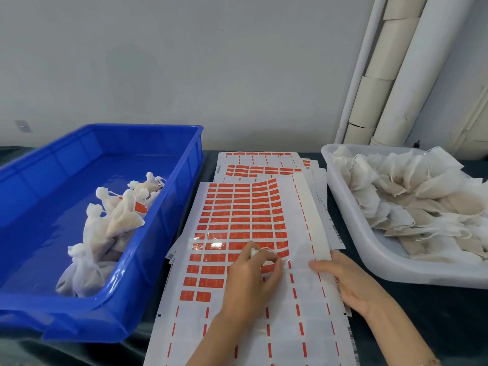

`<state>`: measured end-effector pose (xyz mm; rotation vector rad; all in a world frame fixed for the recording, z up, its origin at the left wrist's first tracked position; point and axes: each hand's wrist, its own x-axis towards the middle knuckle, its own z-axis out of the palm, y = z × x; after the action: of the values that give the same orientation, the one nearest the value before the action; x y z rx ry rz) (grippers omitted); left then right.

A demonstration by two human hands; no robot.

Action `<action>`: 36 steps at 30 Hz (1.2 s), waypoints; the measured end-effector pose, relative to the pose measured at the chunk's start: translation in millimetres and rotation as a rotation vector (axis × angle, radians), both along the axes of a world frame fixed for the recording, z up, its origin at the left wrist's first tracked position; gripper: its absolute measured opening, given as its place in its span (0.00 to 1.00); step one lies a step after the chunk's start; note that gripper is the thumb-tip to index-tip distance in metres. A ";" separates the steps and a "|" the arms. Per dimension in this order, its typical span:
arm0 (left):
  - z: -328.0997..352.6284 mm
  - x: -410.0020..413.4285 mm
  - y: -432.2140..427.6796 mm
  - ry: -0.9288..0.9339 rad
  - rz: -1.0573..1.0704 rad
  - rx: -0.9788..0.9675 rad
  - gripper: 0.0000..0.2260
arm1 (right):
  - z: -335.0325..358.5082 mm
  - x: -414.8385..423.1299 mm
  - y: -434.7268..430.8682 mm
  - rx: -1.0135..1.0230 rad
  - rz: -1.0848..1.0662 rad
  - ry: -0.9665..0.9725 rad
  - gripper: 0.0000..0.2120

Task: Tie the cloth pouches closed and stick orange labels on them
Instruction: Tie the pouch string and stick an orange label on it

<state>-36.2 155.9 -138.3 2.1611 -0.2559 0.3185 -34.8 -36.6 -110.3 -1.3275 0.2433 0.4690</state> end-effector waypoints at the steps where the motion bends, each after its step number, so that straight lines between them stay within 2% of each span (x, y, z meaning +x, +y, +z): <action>1: 0.0 0.6 0.3 0.011 0.012 -0.015 0.05 | 1.0 -0.6 0.8 -0.058 -0.008 -0.022 0.20; 4: -0.1 3.0 2.3 0.025 0.055 -0.096 0.04 | 2.7 -2.0 4.4 -0.270 -0.061 -0.084 0.20; 8: 0.4 6.4 6.1 0.003 0.197 -0.289 0.04 | 7.4 -6.5 16.5 -0.609 -0.146 -0.186 0.27; 10: 0.4 8.4 8.5 -0.018 0.271 -0.358 0.05 | 7.2 -7.6 26.1 -0.875 -0.230 -0.349 0.34; 12: -0.9 9.8 9.8 -0.025 0.273 -0.397 0.05 | 6.9 -8.8 37.7 -0.990 -0.287 -0.576 0.33; 13: -1.5 10.2 10.3 -0.024 0.262 -0.407 0.04 | 8.2 -8.7 44.7 -0.951 -0.258 -0.655 0.28; 15: -2.7 11.0 11.2 -0.033 0.240 -0.426 0.03 | 9.8 -7.2 58.6 -0.838 -0.126 -0.695 0.17; 18: -1.0 9.9 12.1 -0.053 0.188 -0.431 0.04 | 6.2 -0.9 69.6 -0.736 -0.032 -0.710 0.15; 22: 4.6 7.0 12.7 -0.050 0.121 -0.397 0.07 | 1.7 12.9 71.0 -0.639 -0.137 -0.721 0.09; 25: 9.4 5.3 12.3 -0.007 0.105 -0.463 0.11 | 1.1 24.7 64.3 -0.548 -0.252 -0.652 0.09; 27: 12.7 5.4 12.1 0.060 0.089 -0.570 0.11 | 1.2 28.4 62.3 -0.411 -0.244 -0.569 0.11; 30: 13.5 7.0 12.0 0.147 0.033 -0.690 0.09 | -3.4 28.9 63.5 -0.192 -0.115 -0.472 0.18; 36: 4.9 9.2 15.0 0.168 0.016 -0.729 0.06 | -11.8 26.5 63.2 -0.054 0.131 -0.445 0.28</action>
<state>-26.9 170.9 -133.4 1.4575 -0.0142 0.1946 -8.3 26.6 -122.1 -1.4688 -0.2026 0.2665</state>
